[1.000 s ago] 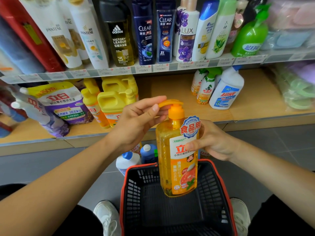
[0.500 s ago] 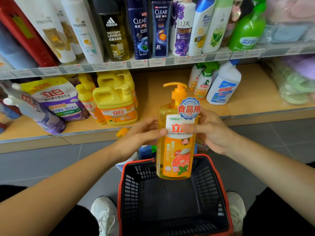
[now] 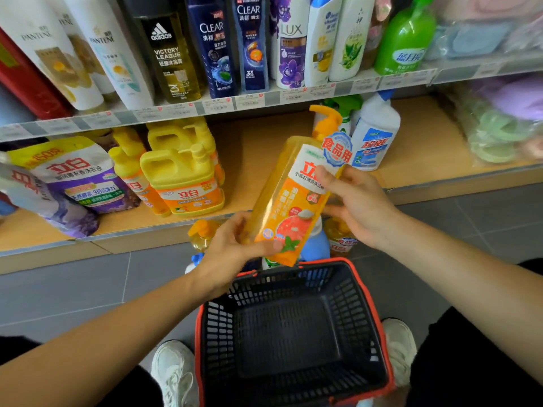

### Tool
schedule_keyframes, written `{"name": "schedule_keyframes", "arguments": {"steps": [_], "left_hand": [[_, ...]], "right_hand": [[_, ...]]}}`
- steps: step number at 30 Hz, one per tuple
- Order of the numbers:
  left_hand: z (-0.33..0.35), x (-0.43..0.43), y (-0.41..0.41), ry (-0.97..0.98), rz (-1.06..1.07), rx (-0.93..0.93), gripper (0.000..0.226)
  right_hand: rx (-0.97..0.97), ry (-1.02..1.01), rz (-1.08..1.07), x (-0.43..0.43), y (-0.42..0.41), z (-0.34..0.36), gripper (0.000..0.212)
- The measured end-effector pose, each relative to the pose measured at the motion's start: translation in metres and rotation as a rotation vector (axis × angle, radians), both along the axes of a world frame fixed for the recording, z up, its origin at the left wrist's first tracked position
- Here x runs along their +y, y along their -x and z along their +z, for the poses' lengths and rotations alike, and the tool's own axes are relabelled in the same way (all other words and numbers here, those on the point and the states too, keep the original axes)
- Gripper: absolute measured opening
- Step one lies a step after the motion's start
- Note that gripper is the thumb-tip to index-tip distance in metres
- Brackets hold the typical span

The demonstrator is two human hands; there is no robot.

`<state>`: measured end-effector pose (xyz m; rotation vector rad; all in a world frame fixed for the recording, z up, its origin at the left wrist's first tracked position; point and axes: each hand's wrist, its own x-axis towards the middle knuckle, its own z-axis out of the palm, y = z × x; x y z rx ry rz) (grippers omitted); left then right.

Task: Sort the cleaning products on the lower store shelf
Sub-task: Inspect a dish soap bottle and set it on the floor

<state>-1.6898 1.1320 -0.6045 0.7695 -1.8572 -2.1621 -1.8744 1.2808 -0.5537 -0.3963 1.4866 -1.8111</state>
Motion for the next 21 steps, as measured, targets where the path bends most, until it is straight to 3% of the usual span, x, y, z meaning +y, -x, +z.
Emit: {"name": "schedule_keyframes", "arguments": {"steps": [4, 8, 10, 13, 15, 17, 21], "left_hand": [[0.023, -0.013, 0.007, 0.182, 0.177, 0.053, 0.066], [0.042, -0.019, 0.012, 0.345, 0.191, 0.028, 0.064], [0.046, -0.02, 0.015, 0.373, 0.195, 0.005, 0.066], [0.051, -0.023, 0.018, 0.433, 0.21, -0.02, 0.068], [0.057, -0.025, 0.019, 0.527, 0.195, -0.042, 0.067], [0.062, -0.025, 0.022, 0.62, 0.157, -0.054, 0.065], [0.069, -0.019, 0.029, 0.812, 0.09, -0.029, 0.055]], "right_hand": [[-0.004, -0.24, -0.071, 0.005, 0.002, -0.008, 0.045], [0.066, -0.486, -0.056, 0.012, 0.002, -0.006, 0.042], [0.241, -0.589, -0.082, 0.018, 0.006, -0.003, 0.039], [0.685, -0.651, -0.209, 0.023, 0.011, -0.004, 0.033], [0.905, -0.58, -0.269, 0.022, 0.011, -0.001, 0.027], [0.967, -0.431, -0.17, 0.019, 0.01, 0.002, 0.023], [1.149, -0.38, 0.21, 0.013, 0.011, 0.004, 0.083]]}}
